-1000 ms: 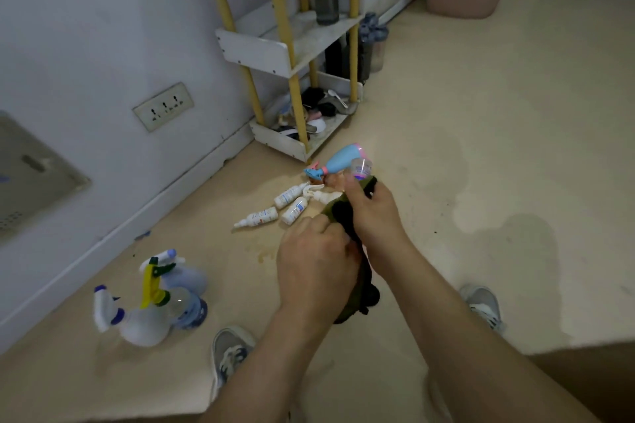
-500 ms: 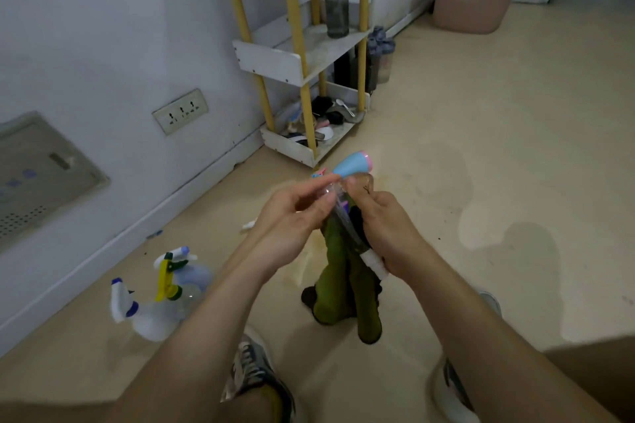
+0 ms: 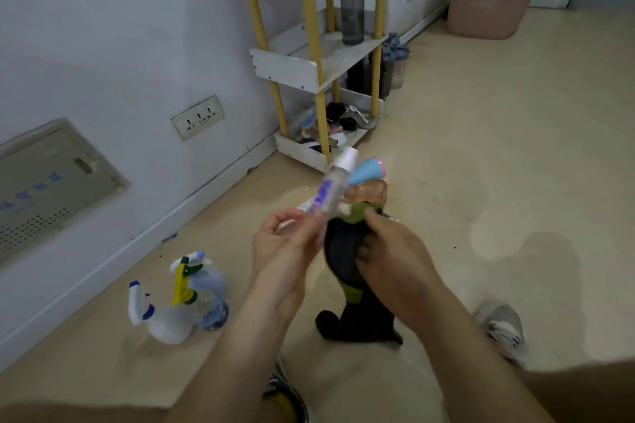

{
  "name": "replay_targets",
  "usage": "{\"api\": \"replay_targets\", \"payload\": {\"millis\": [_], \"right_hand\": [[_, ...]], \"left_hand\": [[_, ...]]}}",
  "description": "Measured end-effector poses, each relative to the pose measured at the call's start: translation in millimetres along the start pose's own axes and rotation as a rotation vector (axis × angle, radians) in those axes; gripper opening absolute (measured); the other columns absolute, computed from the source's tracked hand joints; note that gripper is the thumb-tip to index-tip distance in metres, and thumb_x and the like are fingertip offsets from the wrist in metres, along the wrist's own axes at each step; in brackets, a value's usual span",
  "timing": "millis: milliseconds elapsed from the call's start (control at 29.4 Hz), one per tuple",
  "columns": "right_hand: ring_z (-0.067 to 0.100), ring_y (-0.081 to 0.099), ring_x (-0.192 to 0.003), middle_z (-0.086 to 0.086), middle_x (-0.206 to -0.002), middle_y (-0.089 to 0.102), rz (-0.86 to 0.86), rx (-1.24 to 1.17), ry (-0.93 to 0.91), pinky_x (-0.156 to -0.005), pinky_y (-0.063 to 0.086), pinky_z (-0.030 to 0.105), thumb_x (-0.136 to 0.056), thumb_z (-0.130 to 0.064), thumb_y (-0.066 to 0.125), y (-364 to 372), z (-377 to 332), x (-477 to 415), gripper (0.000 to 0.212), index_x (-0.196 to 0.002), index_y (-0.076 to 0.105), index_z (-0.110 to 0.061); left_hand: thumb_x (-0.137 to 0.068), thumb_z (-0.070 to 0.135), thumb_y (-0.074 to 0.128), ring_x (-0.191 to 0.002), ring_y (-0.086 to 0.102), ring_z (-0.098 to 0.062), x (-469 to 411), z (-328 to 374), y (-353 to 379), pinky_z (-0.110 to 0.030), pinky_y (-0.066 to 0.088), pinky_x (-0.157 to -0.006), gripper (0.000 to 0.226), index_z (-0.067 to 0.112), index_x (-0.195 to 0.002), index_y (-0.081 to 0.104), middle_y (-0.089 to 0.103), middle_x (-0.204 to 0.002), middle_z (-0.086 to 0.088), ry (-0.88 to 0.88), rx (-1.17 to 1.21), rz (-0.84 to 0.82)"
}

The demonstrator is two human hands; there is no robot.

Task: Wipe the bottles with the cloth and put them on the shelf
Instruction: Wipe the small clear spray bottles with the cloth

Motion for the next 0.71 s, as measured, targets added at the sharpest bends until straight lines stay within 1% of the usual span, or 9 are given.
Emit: {"api": "replay_targets", "payload": {"millis": [34, 68, 136, 204, 306, 408, 545, 613, 715], "right_hand": [[0.004, 0.068, -0.077, -0.001, -0.086, 0.071, -0.039, 0.069, -0.037, -0.066, 0.052, 0.019, -0.102, -0.017, 0.05, 6.9, 4.2, 2.8, 0.016, -0.102, 0.065, -0.017], [0.002, 0.069, -0.084, -0.003, -0.093, 0.072, -0.057, 0.152, -0.1, -0.074, 0.053, 0.019, -0.103, -0.015, 0.048, 9.3, 7.7, 3.7, 0.018, -0.108, 0.065, -0.02], [0.019, 0.067, -0.108, -0.001, -0.117, 0.07, -0.106, 0.29, -0.179, -0.094, 0.054, 0.035, -0.103, -0.015, 0.045, 12.2, 9.1, 9.4, 0.033, -0.132, 0.057, -0.026], [0.03, 0.065, -0.112, 0.002, -0.121, 0.068, -0.142, 0.325, -0.187, -0.094, 0.055, 0.043, -0.104, -0.014, 0.043, 13.9, 6.7, 12.8, 0.041, -0.141, 0.047, -0.03], [0.019, 0.069, -0.107, -0.001, -0.109, 0.072, -0.124, 0.282, -0.178, -0.095, 0.054, 0.038, -0.101, -0.008, 0.047, 15.5, -5.4, 7.4, 0.041, -0.13, 0.045, -0.037], [0.021, 0.068, -0.103, 0.003, -0.11, 0.068, -0.007, 0.386, -0.228, -0.097, 0.053, 0.046, -0.097, -0.015, 0.056, 15.4, -17.1, -2.9, 0.049, -0.14, 0.038, -0.031], [0.017, 0.069, -0.102, 0.0, -0.114, 0.068, 0.029, 0.415, -0.255, -0.094, 0.056, 0.043, -0.095, -0.015, 0.062, 6.4, -12.5, 0.9, 0.055, -0.144, 0.039, -0.026], [0.025, 0.069, -0.104, 0.008, -0.115, 0.07, -0.043, 0.323, -0.215, -0.092, 0.057, 0.045, -0.095, -0.014, 0.063, -5.9, -18.2, 6.0, 0.045, -0.137, 0.05, -0.015], [0.028, 0.071, -0.088, 0.018, -0.099, 0.072, -0.213, 0.047, -0.135, -0.074, 0.06, 0.036, -0.085, -0.017, 0.062, -19.2, -35.8, 11.3, 0.039, -0.117, 0.061, 0.004]], "left_hand": [[-0.082, 0.002, 0.073, -0.073, 0.069, -0.014, 2.8, -6.6, 2.8, -0.024, 0.058, -0.069, 0.018, 0.005, -0.096, 0.062, 0.073, -0.086, -0.009, 0.022, -0.048, -0.03], [-0.081, 0.004, 0.074, -0.08, 0.071, -0.015, 4.1, -9.1, 4.2, -0.026, 0.058, -0.075, 0.021, 0.007, -0.101, 0.067, 0.074, -0.092, -0.009, 0.053, -0.108, -0.066], [-0.082, 0.007, 0.074, -0.086, 0.071, -0.013, 6.1, -5.0, 4.6, -0.026, 0.058, -0.08, 0.025, 0.014, -0.106, 0.072, 0.075, -0.096, -0.006, 0.099, -0.248, -0.123], [-0.085, 0.007, 0.073, -0.078, 0.07, -0.009, 10.7, -2.5, 5.8, -0.02, 0.057, -0.072, 0.019, 0.017, -0.102, 0.074, 0.074, -0.087, -0.004, 0.102, -0.306, -0.153], [-0.084, 0.007, 0.073, -0.063, 0.065, -0.004, 19.7, -3.9, 9.1, -0.014, 0.051, -0.058, 0.017, 0.02, -0.095, 0.074, 0.067, -0.067, 0.004, 0.177, -0.412, -0.151], [-0.08, 0.019, 0.076, -0.071, 0.066, -0.005, 29.3, -6.1, 12.0, -0.019, 0.053, -0.065, 0.022, 0.033, -0.097, 0.074, 0.07, -0.075, 0.01, 0.352, -0.658, -0.16], [-0.073, 0.02, 0.08, -0.088, 0.061, 0.0, 27.9, 5.8, 11.6, -0.021, 0.047, -0.078, 0.034, 0.048, -0.087, 0.066, 0.066, -0.089, 0.017, 0.515, -0.87, -0.236], [-0.076, 0.031, 0.079, -0.105, 0.055, 0.004, 21.5, 19.1, 8.6, -0.015, 0.042, -0.087, 0.034, 0.054, -0.096, 0.065, 0.059, -0.111, 0.023, 0.456, -0.944, -0.39], [-0.092, 0.037, 0.06, -0.104, 0.053, 0.02, 13.4, 27.5, -1.1, -0.004, 0.044, -0.084, 0.028, 0.044, -0.119, 0.062, 0.058, -0.119, 0.028, 0.195, -0.645, -0.453]]}}
Point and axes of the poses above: each hand's wrist, its own x-axis away from the middle knuckle, its own y-axis out of the palm, z = x × y, the point moved 2 cm from there along -x, towards the middle knuckle
